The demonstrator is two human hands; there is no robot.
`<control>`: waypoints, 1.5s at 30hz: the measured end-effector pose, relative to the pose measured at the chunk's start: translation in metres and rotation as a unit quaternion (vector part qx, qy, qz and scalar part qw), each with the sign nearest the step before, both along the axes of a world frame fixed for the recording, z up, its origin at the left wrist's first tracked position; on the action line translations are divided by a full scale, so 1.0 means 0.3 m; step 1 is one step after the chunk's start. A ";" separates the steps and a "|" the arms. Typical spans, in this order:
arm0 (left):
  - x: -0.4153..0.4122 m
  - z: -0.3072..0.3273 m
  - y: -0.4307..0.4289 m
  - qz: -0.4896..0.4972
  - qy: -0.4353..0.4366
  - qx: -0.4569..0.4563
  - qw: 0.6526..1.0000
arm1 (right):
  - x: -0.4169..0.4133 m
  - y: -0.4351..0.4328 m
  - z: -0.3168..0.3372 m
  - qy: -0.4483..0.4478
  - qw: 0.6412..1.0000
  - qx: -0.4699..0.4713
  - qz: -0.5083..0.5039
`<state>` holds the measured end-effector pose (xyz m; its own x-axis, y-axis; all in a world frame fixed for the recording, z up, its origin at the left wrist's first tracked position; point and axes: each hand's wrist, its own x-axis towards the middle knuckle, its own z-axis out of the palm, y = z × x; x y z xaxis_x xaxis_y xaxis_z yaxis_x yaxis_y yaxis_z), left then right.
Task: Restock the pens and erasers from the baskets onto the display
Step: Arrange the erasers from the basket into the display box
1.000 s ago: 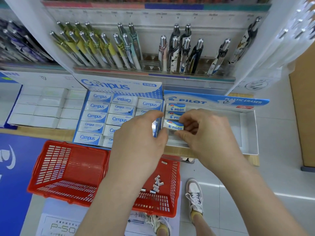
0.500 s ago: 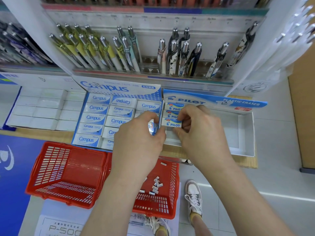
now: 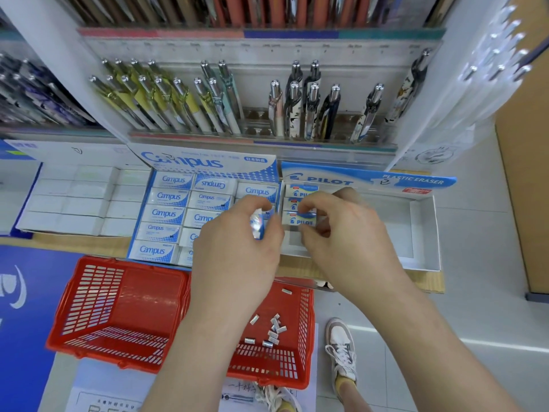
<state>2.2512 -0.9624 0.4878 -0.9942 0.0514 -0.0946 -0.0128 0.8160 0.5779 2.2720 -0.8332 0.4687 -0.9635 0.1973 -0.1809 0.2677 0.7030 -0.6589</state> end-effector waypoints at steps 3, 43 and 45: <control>0.008 0.017 0.024 0.126 -0.027 0.220 0.967 | 0.031 0.013 0.045 -0.016 0.985 -0.163 -0.047; 0.061 0.079 -0.023 -0.042 -0.125 0.183 0.974 | 0.114 0.107 0.095 0.009 0.935 -0.349 -0.066; 0.056 0.065 -0.034 -0.050 -0.124 0.148 0.980 | 0.104 0.111 0.072 0.009 0.968 -0.249 -0.035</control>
<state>2.2680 -0.9727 0.5074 -0.9312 0.2087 -0.2987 -0.1112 0.6180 0.7783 2.3033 -0.7998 0.4904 -0.9545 0.1550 -0.2548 0.2895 0.2765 -0.9164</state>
